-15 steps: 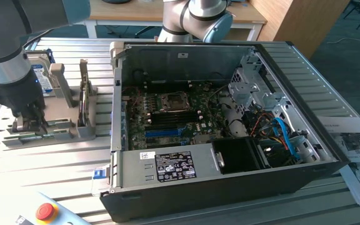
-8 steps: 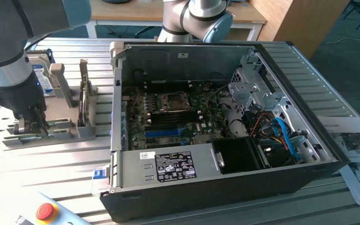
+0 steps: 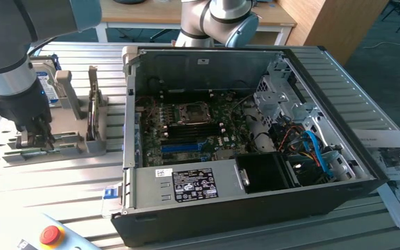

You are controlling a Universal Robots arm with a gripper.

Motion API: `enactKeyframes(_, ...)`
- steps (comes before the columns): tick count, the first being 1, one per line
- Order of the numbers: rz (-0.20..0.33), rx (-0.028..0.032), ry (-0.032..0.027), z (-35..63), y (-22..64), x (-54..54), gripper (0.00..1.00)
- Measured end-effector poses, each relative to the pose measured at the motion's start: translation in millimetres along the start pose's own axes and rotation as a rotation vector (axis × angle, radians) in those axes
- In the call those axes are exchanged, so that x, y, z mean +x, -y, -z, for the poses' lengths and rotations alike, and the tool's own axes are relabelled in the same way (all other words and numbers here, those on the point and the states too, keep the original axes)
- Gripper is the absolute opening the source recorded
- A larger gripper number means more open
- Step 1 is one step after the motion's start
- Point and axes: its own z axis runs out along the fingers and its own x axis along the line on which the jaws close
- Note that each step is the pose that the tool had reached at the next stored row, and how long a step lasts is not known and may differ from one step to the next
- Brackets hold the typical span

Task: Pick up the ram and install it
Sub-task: 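Pick up the ram and move it above insertion slot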

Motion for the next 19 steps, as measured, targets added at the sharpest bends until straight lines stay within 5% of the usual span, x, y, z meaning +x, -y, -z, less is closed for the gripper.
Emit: enactKeyframes(19,0.000,0.0000,0.0000,-6.6,0.3,-1.4,0.25)
